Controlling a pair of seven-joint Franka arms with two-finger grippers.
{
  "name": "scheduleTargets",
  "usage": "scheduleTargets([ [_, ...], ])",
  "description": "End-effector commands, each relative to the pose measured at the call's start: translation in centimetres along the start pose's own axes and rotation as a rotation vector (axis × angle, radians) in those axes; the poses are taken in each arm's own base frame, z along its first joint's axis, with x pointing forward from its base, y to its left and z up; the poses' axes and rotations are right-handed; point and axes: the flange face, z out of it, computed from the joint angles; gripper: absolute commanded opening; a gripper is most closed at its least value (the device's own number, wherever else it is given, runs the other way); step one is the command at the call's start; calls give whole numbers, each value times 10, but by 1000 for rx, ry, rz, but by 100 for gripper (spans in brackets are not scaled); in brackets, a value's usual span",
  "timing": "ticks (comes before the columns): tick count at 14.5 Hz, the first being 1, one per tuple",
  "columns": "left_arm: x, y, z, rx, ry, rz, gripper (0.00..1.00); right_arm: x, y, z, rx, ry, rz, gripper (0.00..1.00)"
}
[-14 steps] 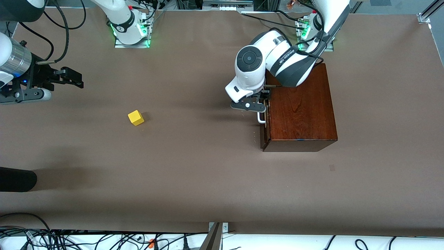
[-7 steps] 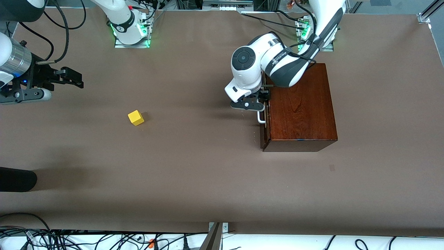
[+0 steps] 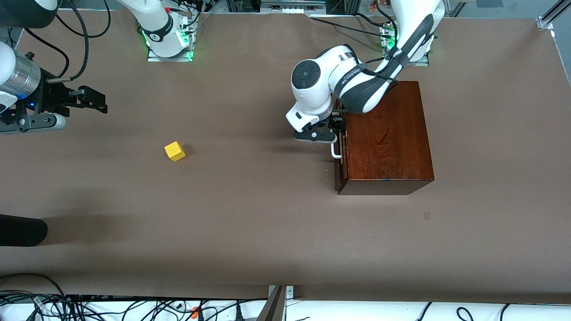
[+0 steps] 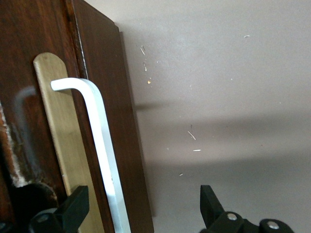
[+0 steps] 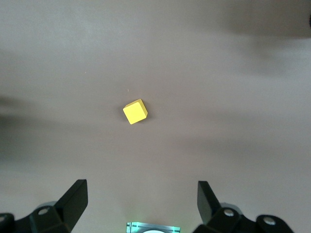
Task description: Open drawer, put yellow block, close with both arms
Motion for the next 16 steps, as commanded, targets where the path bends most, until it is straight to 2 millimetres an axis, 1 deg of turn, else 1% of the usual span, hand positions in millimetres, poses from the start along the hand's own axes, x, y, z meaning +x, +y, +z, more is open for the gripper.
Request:
scheduleTargets([
  [1,-3,14,25,41,16,1,100,0,-2,-7,1,1,6,100],
  [3,-2,15,32,51,16,-6,100,0,-3,-7,1,3,4,100],
  [6,-3,19,32,36,27,-9,100,0,-3,-7,1,1,4,100],
  [8,-2,23,32,14,39,-41,100,0,-2,-7,1,1,6,100],
  [11,-4,35,26,-11,51,-52,100,0,-2,-6,1,-4,6,100],
  [13,-3,38,21,-41,63,-59,100,0,-2,-6,1,-4,6,100],
  [16,-4,49,20,-83,85,-49,100,-1,-2,-7,1,-2,6,100],
])
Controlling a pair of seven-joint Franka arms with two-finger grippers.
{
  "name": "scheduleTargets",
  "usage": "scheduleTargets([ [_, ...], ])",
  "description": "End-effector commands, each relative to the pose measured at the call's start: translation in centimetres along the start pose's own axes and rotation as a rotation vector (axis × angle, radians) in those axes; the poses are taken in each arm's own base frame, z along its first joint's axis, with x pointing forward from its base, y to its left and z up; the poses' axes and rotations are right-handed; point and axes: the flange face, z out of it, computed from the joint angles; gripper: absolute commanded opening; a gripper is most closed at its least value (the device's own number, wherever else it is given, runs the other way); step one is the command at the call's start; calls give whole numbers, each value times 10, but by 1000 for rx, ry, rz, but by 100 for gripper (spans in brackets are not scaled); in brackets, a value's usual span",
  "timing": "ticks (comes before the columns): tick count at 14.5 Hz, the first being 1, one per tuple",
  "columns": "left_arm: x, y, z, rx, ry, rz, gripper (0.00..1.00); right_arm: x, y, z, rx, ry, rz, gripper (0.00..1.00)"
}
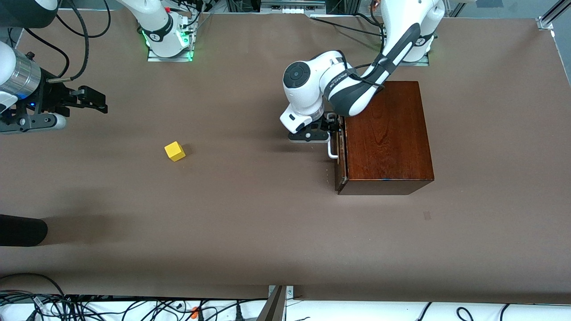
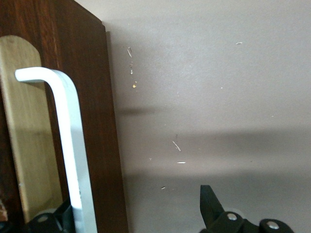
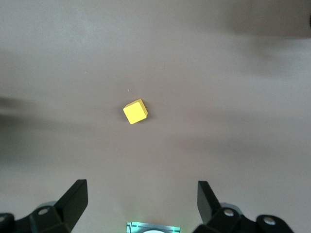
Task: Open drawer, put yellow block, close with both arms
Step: 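Pull the drawer open by its handle with the left gripper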
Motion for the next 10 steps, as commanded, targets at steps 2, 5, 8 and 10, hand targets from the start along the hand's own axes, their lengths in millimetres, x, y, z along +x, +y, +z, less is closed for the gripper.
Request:
scheduleTargets([
  [2,-1,35,-5,-108,56,15,100,0,-1,-6,1,-4,6,100],
  [5,3,56,-10,-151,49,-18,100,-1,-1,-7,1,-2,6,100],
  [8,8,66,-14,-172,55,-35,100,0,-1,-6,1,-5,6,100],
  [10,9,68,-17,-179,57,-36,100,-1,-1,-6,1,-4,6,100],
])
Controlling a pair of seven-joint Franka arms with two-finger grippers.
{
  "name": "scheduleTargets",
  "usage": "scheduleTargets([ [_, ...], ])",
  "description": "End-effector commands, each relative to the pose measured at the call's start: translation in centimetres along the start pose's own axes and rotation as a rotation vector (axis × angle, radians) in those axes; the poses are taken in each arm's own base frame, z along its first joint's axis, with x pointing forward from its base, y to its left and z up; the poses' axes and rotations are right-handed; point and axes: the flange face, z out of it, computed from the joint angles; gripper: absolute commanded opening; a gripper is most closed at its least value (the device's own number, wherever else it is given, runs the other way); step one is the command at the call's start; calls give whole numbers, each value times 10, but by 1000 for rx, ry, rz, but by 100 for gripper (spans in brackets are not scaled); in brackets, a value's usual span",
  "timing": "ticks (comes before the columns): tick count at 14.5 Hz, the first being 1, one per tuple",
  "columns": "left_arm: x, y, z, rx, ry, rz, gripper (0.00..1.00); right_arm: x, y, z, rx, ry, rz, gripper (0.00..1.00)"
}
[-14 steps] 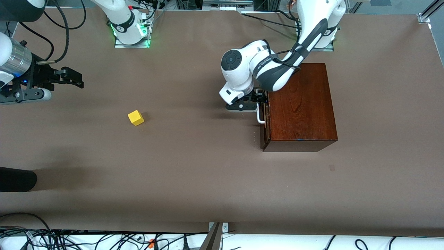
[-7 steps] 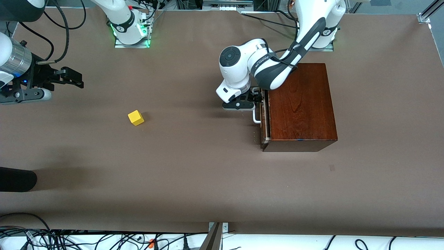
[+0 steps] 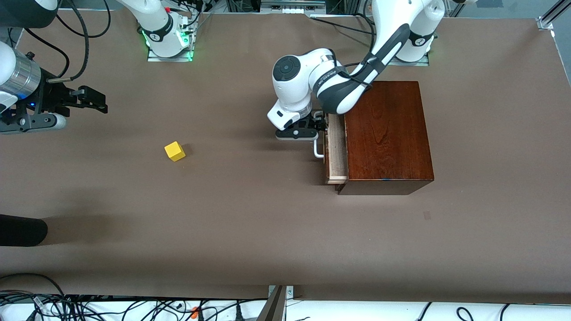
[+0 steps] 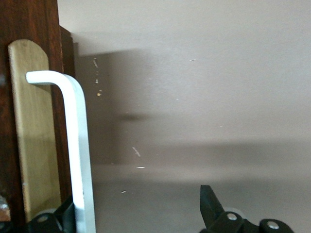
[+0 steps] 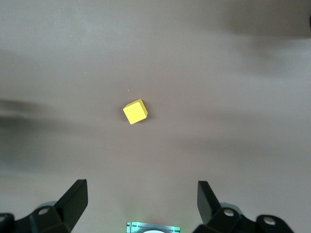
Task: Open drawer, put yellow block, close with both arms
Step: 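Pull the drawer open by its handle with the left gripper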
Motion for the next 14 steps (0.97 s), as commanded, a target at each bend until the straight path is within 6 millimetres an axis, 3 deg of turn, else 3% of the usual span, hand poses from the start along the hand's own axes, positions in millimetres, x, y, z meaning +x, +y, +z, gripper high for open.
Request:
scheduleTargets([
  [1,9,30,2,-109,16,0,100,0,-1,-6,1,-5,6,100],
  [10,1,42,-6,-139,5,1,100,0,-1,-6,1,-5,6,100],
  [14,15,38,-22,-168,18,-16,100,-1,-1,-6,1,-4,8,100],
])
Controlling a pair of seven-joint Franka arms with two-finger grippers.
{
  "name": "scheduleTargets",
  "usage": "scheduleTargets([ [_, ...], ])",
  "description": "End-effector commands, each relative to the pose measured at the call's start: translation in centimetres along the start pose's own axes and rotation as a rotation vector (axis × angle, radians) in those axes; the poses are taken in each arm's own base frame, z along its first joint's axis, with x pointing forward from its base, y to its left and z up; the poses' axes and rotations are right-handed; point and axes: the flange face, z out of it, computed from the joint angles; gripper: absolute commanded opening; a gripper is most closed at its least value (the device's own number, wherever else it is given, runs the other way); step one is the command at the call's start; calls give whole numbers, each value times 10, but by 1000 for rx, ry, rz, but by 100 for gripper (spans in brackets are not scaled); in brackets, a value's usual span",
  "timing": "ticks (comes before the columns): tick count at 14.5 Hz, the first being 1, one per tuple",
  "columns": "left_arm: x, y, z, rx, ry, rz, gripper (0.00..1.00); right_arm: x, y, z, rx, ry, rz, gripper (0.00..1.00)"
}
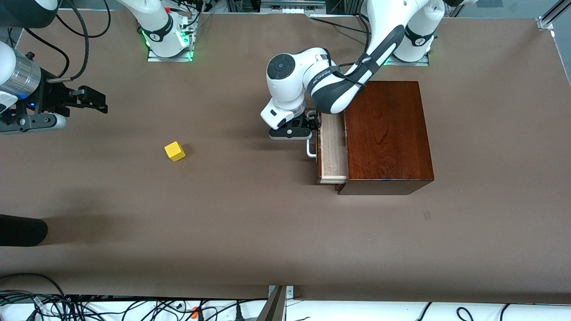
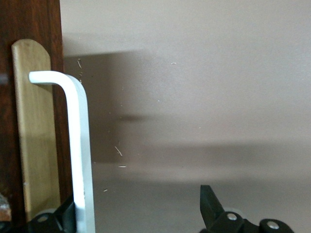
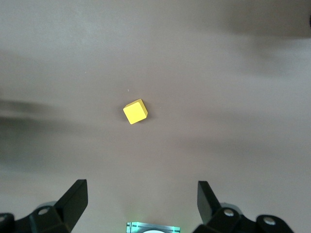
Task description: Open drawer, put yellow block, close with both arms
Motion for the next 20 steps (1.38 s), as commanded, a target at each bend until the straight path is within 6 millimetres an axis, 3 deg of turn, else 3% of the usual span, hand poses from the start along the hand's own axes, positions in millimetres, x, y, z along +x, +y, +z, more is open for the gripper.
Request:
scheduleTargets([
  [1,13,24,-16,-125,23,5,100,0,-1,-6,1,-3,8,100],
  [8,5,17,-32,-47,9,21,100,-1,-1,-7,1,-2,8,100],
  [12,2,5,-39,28,-21,142,100,0,-1,-6,1,-5,8,100],
  [17,27,-30,-124,76,-46,182,100,0,-1,-6,1,-5,8,100],
  [20,65,-89,-182,17,-106,68,100,0,-1,-6,1,-5,8,100],
])
